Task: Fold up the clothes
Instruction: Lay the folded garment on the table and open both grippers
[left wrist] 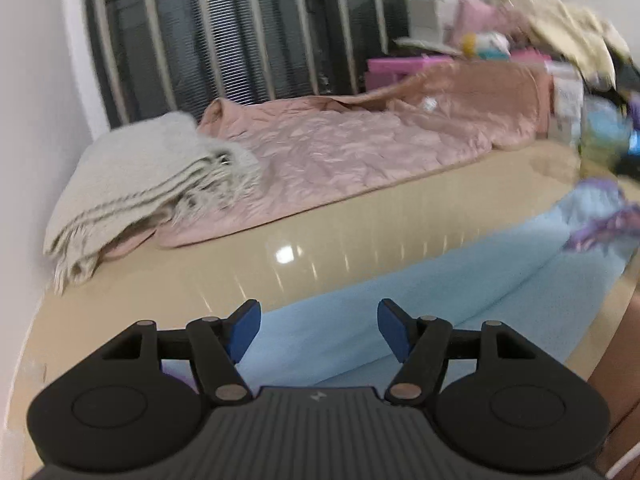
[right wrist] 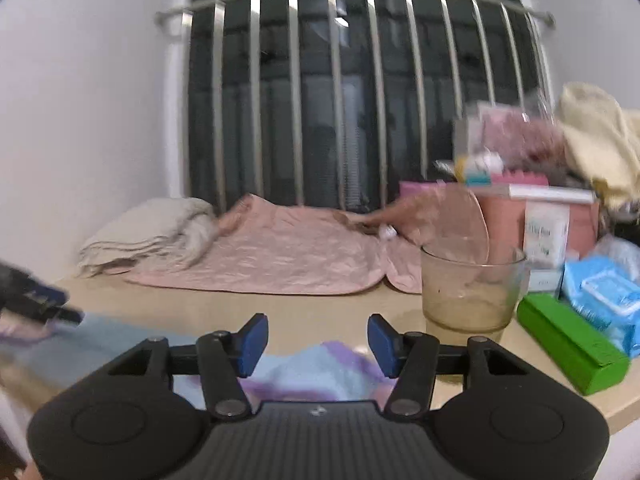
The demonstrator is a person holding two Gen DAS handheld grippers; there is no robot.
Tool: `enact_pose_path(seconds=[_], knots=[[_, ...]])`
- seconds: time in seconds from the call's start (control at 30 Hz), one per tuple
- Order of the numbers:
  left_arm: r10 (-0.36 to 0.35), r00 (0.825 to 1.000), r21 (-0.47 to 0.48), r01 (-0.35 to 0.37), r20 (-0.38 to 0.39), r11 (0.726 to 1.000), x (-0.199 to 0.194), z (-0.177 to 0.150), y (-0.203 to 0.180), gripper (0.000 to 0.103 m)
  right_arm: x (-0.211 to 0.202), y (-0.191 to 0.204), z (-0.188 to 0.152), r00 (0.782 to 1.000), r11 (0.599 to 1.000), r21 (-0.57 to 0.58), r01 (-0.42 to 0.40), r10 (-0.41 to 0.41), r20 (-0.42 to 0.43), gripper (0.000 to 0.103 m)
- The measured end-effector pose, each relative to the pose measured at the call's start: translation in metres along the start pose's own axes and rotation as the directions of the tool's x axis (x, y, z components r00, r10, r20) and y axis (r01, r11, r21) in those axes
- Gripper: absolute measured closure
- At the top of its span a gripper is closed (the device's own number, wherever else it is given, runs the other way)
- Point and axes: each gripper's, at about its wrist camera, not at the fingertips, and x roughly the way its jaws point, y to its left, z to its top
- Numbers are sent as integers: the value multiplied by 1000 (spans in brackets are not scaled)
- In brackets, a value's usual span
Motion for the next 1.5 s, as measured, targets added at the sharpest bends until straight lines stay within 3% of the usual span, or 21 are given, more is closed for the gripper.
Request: enact_pose_path(seconds=[0.07, 0.1, 0.13, 0.2, 0.27, 0.33, 0.4, 0.43, 0.6, 0.67, 0.7, 0.73, 0.8, 0.97, 1.07, 1.13, 1.2, 1.27, 1.37, 1.47, 1.5], knots=[[14, 1000, 35, -13, -18, 999, 6, -2, -12, 37, 38, -1, 1, 989, 1000, 16, -13, 16, -145, 76], [20, 1000, 32, -19, -21, 999, 7, -4, -13, 37, 50, -4, -1, 979, 999, 37, -22, 29, -204, 99], [25, 999, 28, -24, -23, 999, 7, -7, -14, 37, 61, -8, -4, 965, 998, 61, -30, 45, -260, 100], [33, 999, 7, -33, -27, 999, 4, -12, -12, 37, 59, -13, -8, 968, 999, 48, 22, -10, -250, 99], [40, 999, -31, -40, -25, 999, -1, -17, -8, 36, 52, -19, -11, 975, 997, 53, 62, -49, -216, 91], [46, 999, -73, -48, -25, 996, -6, -22, -3, 36, 31, -21, -17, 986, 992, 82, 100, -88, -142, 62], [54, 998, -116, -57, -27, 992, -10, -26, 2, 36, 10, -17, -25, 987, 986, 83, 145, -138, -82, 47], [59, 998, -133, -61, -23, 989, -12, -28, 4, 36, 5, -15, -31, 989, 985, 101, 139, -132, -67, 47], [88, 996, -194, -86, 0, 977, -17, -35, 10, 35, -6, -10, -59, 994, 979, 173, 106, -109, 10, 47], [117, 993, -217, -113, 5, 970, -21, -35, 12, 35, -1, -2, -68, 991, 985, 119, 123, -128, 41, 49], [139, 990, -221, -133, 13, 966, -24, -35, 12, 35, 1, 3, -70, 991, 990, 71, 122, -126, 55, 58], [166, 986, -220, -156, 25, 963, -29, -35, 11, 35, 4, 9, -72, 990, 993, 19, 119, -120, 68, 74], [216, 975, -229, -198, 53, 953, -39, -36, 10, 35, 8, 15, -70, 990, 991, -40, 124, -121, 69, 90], [271, 958, -348, -225, 91, 910, -64, -42, 8, 32, 16, 1, -52, 988, 987, 45, 153, -153, 2, 97], [278, 957, -378, -227, 87, 898, -69, -47, 6, 32, 1, 13, -29, 996, 996, 75, 45, -50, 67, 97], [281, 956, -410, -223, 86, 884, -71, -50, 10, 32, -9, 34, -10, 991, 994, 82, -74, 64, 116, 97], [292, 952, -457, -221, 89, 862, -75, -54, 17, 32, -2, 60, -4, 967, 959, 137, -247, 235, 102, 97], [299, 949, -501, -212, 97, 839, -80, -59, 23, 32, 11, 90, -4, 919, 899, 190, -395, 387, 80, 97], [306, 947, -520, -211, 102, 828, -88, -66, 25, 32, 40, 133, -22, 899, 872, 232, -431, 438, 24, 97], [313, 942, -510, -212, 119, 834, -96, -71, 24, 28, 58, 159, -29, 879, 865, 226, -448, 472, -67, 82], [315, 941, -511, -211, 125, 833, -98, -73, 23, 27, 58, 164, -30, 871, 865, 201, -459, 483, -89, 69]])
